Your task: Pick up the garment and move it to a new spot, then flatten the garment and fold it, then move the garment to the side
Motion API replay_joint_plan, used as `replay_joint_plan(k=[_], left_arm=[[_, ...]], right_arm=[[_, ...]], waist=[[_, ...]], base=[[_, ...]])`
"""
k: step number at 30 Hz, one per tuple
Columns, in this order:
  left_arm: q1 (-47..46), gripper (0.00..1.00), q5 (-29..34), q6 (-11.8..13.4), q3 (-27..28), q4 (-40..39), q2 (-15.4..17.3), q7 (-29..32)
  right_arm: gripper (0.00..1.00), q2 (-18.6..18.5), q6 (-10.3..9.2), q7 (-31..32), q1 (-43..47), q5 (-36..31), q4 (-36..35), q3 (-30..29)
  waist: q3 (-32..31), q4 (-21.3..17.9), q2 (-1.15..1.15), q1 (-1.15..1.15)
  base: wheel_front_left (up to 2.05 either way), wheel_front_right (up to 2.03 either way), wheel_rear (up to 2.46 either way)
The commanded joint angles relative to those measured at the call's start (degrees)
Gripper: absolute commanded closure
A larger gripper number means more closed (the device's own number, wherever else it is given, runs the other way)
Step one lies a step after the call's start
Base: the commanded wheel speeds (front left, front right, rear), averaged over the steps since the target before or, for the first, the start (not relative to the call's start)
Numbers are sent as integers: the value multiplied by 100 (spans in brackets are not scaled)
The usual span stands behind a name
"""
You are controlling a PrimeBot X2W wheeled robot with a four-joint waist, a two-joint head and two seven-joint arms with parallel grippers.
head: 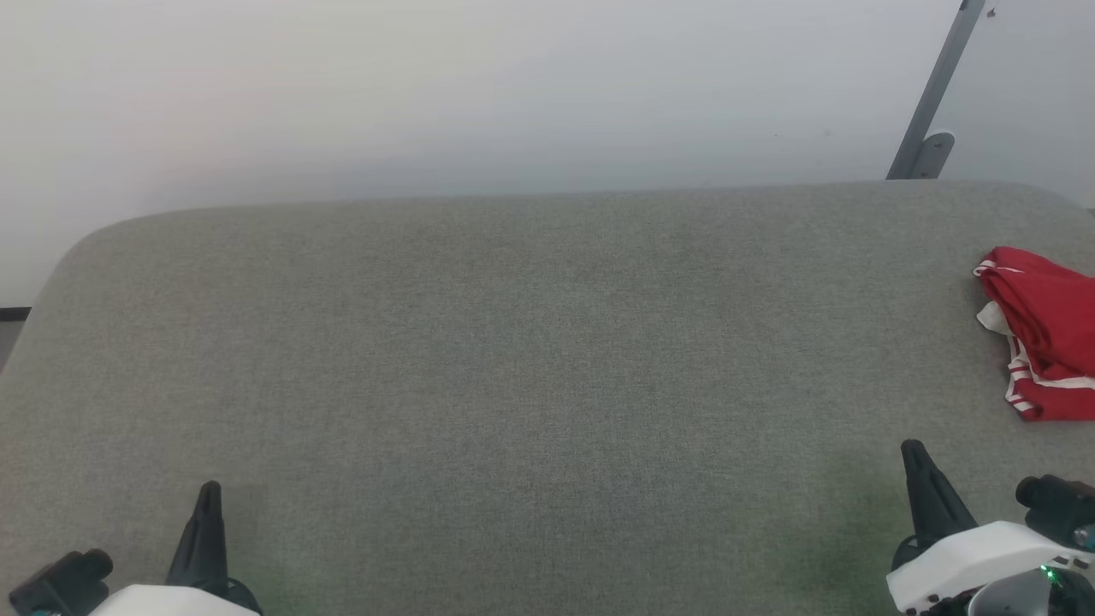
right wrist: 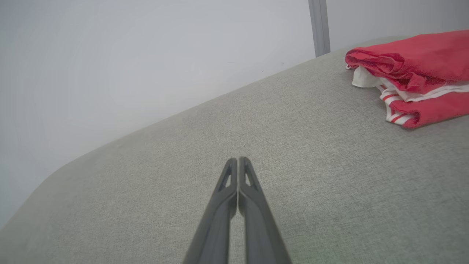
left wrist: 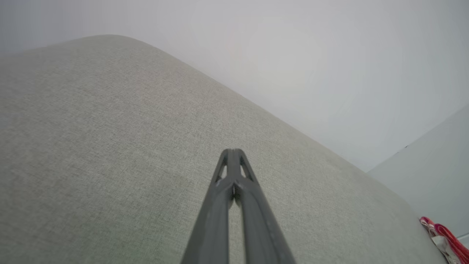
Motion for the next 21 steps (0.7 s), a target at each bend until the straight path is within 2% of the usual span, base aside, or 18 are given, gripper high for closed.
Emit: replay_joint_plan(k=[1, 21], left_arm=[[-164, 100, -176, 0, 23, -112, 24, 48], [-366, 100, -1481, 0, 12, -193, -206, 502]], right_arm=[[100, -2, 0, 46, -183, 225, -130, -26], [100, 144, 0, 368, -297, 1830, -171, -95]], waist=[[0, 1, 0, 0], [10, 10, 0, 0]], base=[[0, 0, 0], [0, 0, 0]])
